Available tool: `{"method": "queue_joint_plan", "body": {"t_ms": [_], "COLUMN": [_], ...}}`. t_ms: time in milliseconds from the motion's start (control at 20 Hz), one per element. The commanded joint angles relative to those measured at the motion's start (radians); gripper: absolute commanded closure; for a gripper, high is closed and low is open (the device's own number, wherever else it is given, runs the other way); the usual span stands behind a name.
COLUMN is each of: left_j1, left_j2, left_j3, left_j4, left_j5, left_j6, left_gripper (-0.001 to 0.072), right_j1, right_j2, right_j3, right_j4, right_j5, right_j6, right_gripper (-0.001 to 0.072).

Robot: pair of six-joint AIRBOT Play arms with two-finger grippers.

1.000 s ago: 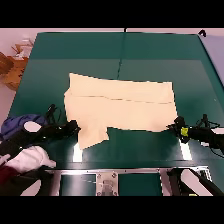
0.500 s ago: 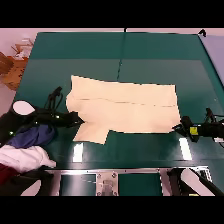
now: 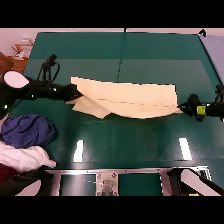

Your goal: Fold the shirts.

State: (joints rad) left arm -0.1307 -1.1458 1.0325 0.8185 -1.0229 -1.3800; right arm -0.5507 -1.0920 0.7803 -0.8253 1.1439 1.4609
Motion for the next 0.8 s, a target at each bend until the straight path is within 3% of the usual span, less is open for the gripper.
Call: {"method": "queue_joint_plan", "body": {"t_ms": [0,350,400,450,550,600,750], "left_j1": [0.001,0.001,0.001,0.001,0.002,0.011,0.08], "left_j2": [-0.148,-0.49,-0.531,-0.567,-0.596,-0.593,-0.591], "left_j3": [0.163,0.428,0.449,0.463,0.468,0.472,0.55], "left_j4": [0.041,0.093,0.085,0.064,0.036,0.038,0.049], "left_j5": [0.054,0.137,0.17,0.215,0.31,0.34,0.246], "left_j6": [0.0,-0.025,-0.023,-0.002,0.0,0.0,0.0], "left_gripper": [0.0685,0.0683,0.0682,0.0665,0.0079,0.0008,0.0006], "right_j1": [0.067,0.15,0.159,0.167,0.167,0.161,0.094], "right_j2": [-0.126,-0.508,-0.565,-0.613,-0.692,-0.71,-0.712], "right_j3": [0.128,0.416,0.459,0.497,0.586,0.633,0.752], "right_j4": [0.04,0.061,0.09,0.121,0.171,0.169,0.137], "right_j5": [-0.046,-0.153,-0.168,-0.188,-0.196,-0.176,-0.032], "right_j6": [0.001,0.0,0.0,-0.011,-0.06,-0.085,-0.172], "right_gripper": [0.0697,0.0697,0.0674,0.0569,0.0303,0.0277,0.0278]}}
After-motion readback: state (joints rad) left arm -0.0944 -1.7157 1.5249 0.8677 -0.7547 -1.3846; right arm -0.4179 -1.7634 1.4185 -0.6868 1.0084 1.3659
